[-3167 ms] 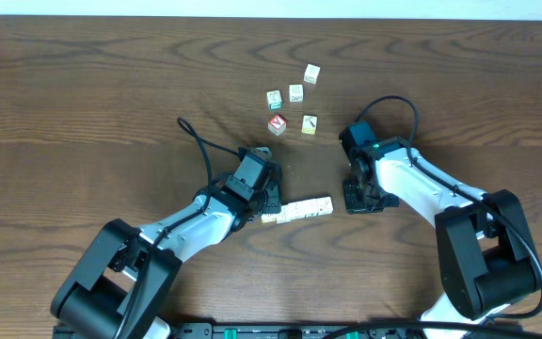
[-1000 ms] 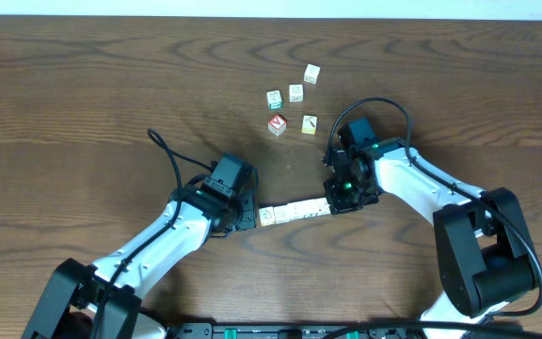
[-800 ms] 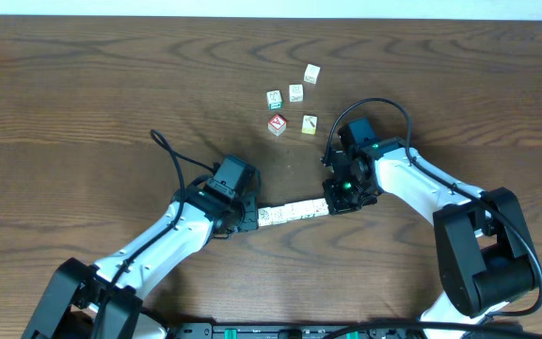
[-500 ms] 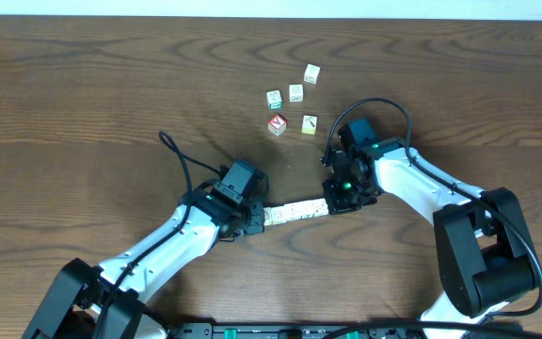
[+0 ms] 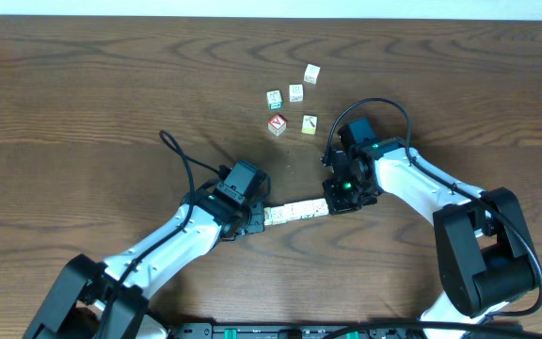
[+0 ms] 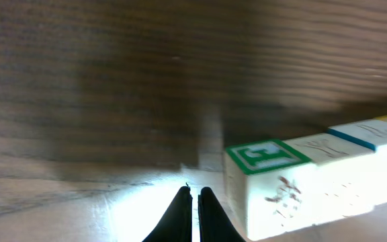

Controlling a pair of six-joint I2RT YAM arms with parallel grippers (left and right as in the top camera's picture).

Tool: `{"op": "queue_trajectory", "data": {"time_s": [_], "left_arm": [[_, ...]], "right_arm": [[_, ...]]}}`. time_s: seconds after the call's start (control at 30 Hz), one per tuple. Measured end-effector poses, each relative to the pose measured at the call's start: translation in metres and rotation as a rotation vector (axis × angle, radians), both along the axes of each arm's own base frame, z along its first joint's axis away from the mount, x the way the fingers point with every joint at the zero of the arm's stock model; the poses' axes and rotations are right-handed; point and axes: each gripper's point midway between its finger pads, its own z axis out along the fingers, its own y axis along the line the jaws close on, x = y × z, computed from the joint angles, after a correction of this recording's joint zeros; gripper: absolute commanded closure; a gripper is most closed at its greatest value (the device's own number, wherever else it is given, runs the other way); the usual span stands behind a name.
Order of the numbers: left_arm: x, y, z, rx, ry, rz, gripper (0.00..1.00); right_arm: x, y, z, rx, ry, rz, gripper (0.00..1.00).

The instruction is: Lift 5 blocks

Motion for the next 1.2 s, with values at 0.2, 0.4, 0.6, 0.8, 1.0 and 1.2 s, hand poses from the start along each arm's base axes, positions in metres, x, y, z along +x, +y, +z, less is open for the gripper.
{"op": "queue_trajectory", "data": {"time_s": [0.2, 0.4, 0.6, 0.8, 1.0, 1.2], "left_arm": [[0.004, -0.001, -0.01, 0.01, 0.004, 0.026, 0.93], [0.01, -0.01, -0.007, -0.015, -0.027, 0.032, 0.93], [0.011, -0.011, -0.007, -0.023, -0.027, 0.055, 0.93], [0.011, -0.01, -0.007, -0.032, -0.018, 0.103, 0.93], [0.009, -0.009, -0.008, -0.029, -0.008, 0.113, 0.93], [0.006, -0.01, -0.008, -0.029, 0.001, 0.077, 0.93]], "right_arm": [[0.0, 0.0, 0.0, -0.001, 0.0, 0.0, 0.99], [0.0, 0.0, 0.0, -0.001, 0.0, 0.0, 0.99], [-0.001, 0.0, 0.0, -0.003, 0.011, -0.026, 0.99], [0.0, 0.0, 0.0, -0.004, 0.017, -0.045, 0.99], [-0.001, 0.002, 0.001, 0.005, 0.021, -0.05, 0.99], [0.001, 0.002, 0.001, 0.01, 0.009, -0.04, 0.99]]}}
